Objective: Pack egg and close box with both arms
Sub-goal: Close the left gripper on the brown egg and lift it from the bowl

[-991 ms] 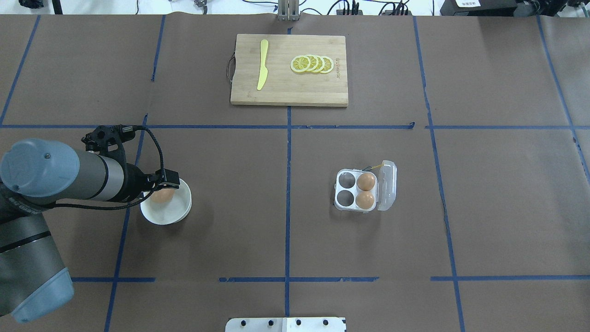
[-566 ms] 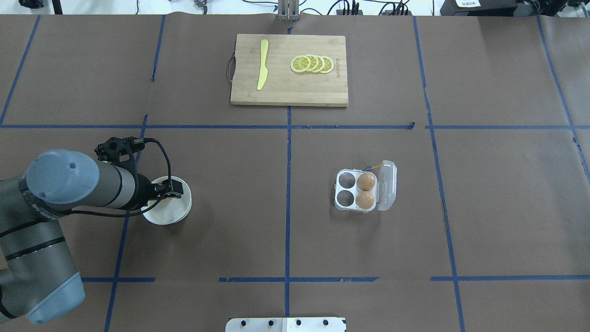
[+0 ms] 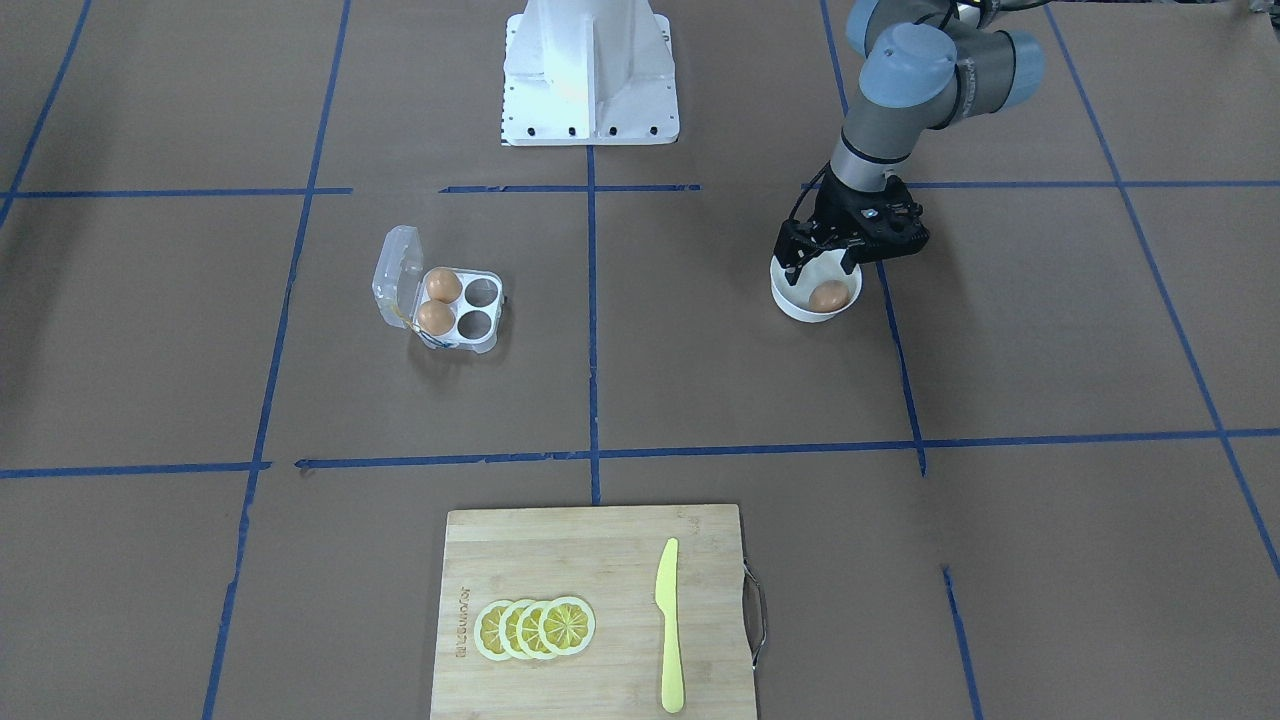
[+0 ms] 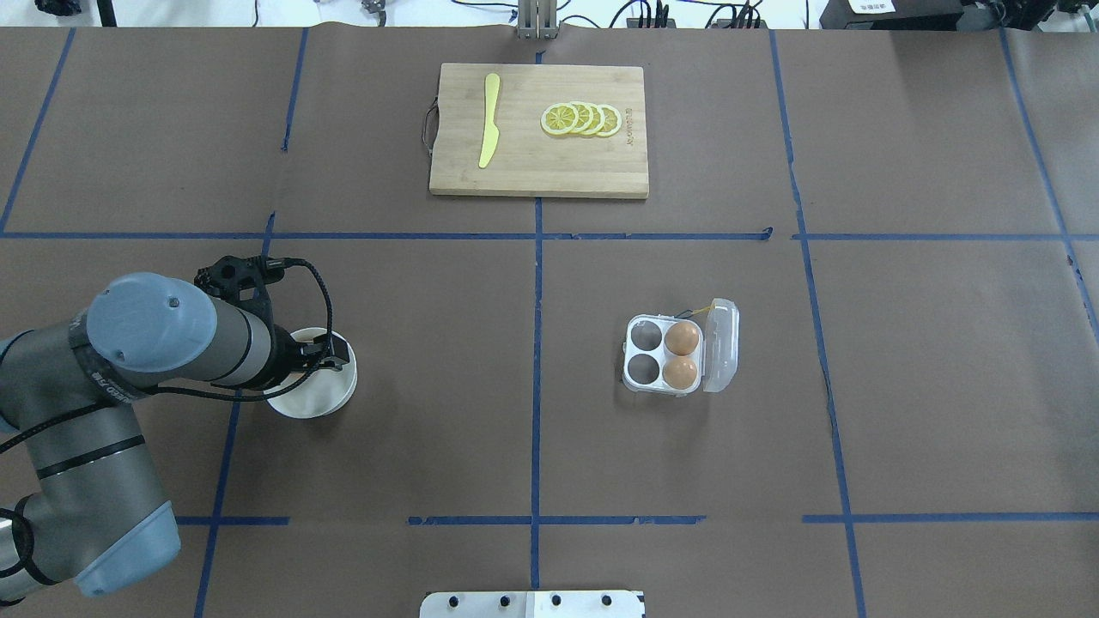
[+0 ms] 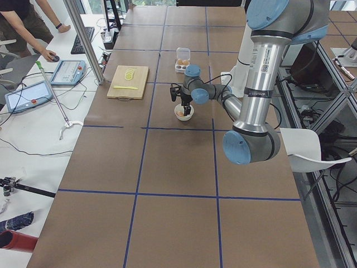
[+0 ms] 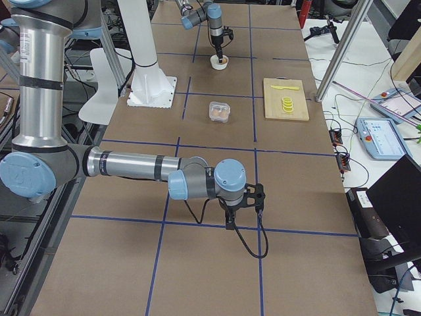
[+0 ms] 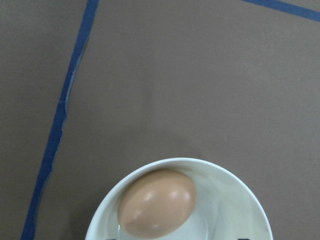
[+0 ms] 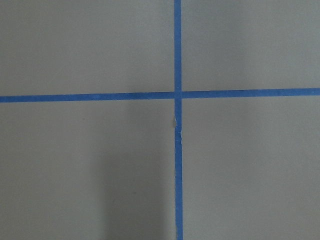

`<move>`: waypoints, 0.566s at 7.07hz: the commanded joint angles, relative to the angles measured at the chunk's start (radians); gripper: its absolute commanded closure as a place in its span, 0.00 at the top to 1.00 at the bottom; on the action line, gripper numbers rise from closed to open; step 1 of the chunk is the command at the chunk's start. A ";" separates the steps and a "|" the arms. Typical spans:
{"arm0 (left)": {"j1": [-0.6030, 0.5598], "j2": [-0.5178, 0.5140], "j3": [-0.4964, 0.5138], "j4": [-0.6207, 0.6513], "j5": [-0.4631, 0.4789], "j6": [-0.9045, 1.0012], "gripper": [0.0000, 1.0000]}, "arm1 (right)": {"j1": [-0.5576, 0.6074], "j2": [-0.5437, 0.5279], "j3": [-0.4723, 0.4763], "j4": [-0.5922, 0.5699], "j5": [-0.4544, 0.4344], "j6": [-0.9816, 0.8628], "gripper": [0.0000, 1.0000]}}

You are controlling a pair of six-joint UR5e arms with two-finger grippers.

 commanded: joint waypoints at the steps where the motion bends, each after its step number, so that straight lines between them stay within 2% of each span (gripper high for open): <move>1: 0.000 -0.021 0.028 0.018 0.001 0.000 0.85 | 0.000 0.000 -0.003 0.000 -0.001 0.002 1.00; 4: 0.000 -0.023 0.039 0.018 0.027 0.002 0.85 | 0.000 0.000 -0.007 0.000 -0.001 0.002 1.00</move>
